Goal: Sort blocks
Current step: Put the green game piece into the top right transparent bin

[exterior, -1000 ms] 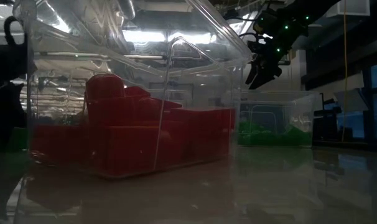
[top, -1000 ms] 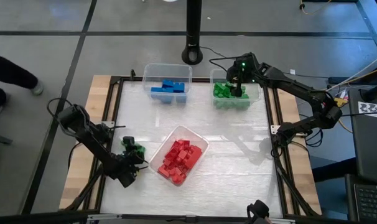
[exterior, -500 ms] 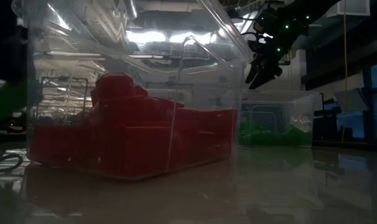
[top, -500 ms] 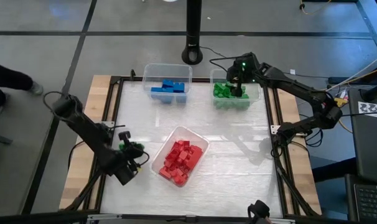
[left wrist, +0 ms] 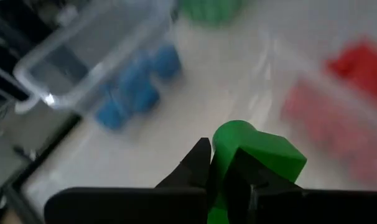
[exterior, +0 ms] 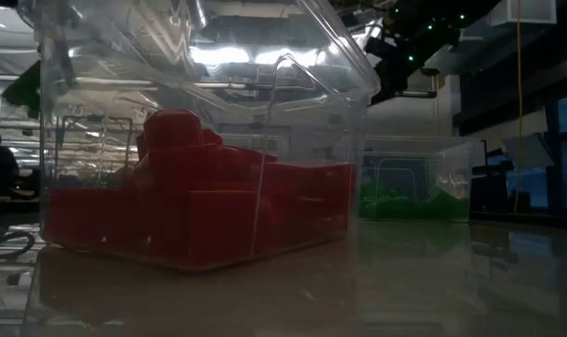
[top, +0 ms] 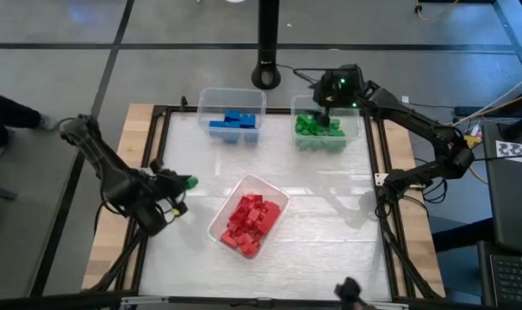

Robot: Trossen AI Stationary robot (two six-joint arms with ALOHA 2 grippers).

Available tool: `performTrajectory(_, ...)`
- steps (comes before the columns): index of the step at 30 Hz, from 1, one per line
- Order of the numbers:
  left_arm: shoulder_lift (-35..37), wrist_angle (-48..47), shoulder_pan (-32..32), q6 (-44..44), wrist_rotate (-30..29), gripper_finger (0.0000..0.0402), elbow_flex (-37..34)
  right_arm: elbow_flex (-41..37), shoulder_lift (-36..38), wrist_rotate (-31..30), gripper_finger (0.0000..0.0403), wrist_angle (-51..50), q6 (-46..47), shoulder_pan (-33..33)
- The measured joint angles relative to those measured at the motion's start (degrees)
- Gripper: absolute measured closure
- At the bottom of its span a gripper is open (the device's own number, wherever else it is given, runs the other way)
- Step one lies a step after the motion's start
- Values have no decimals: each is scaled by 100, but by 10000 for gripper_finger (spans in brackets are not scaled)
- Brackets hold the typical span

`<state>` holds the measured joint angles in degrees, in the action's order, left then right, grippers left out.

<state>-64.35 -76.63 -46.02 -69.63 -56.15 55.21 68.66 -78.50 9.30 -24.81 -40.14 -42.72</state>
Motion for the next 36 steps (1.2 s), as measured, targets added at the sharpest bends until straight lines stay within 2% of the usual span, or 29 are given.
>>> performTrajectory(3, 383, 273, 2, 213, -780, 389, 67, 0, 0, 1065, 13, 283, 124, 24)
performTrajectory(7, 795, 1123, 10, 961, -1608, 394, 78, 0, -11, 2218, 13, 808, 133, 521)
performTrajectory(10, 950, 1933, 121, 1701, -1944, 393, 78, 2, -59, 2425, 13, 1288, 131, 1159)
performTrajectory(13, 972, 2814, 331, 2489, -1958, 390, 78, 2, -186, 2360, 13, 1811, 138, 1810)
performTrajectory(19, 804, 4755, 797, 4494, -1310, 394, 54, 2, -703, 2113, 13, 3147, 798, 2825)
performTrajectory(26, 428, 6774, 1288, 6737, -502, 390, 52, 2, -1628, 2113, 13, 4673, 1866, 3424)
performTrajectory(30, 210, 7653, 1572, 7489, 141, 389, 50, 0, -2097, 2053, 13, 5707, 2446, 3638)
performTrajectory(34, 6, 8046, 1769, 7882, 288, 388, 50, 0, -2353, 1976, 13, 6337, 2791, 3798)
performTrajectory(36, -74, 8170, 1880, 7890, 546, 388, 50, -1, -2393, 1832, 13, 6461, 2809, 3861)
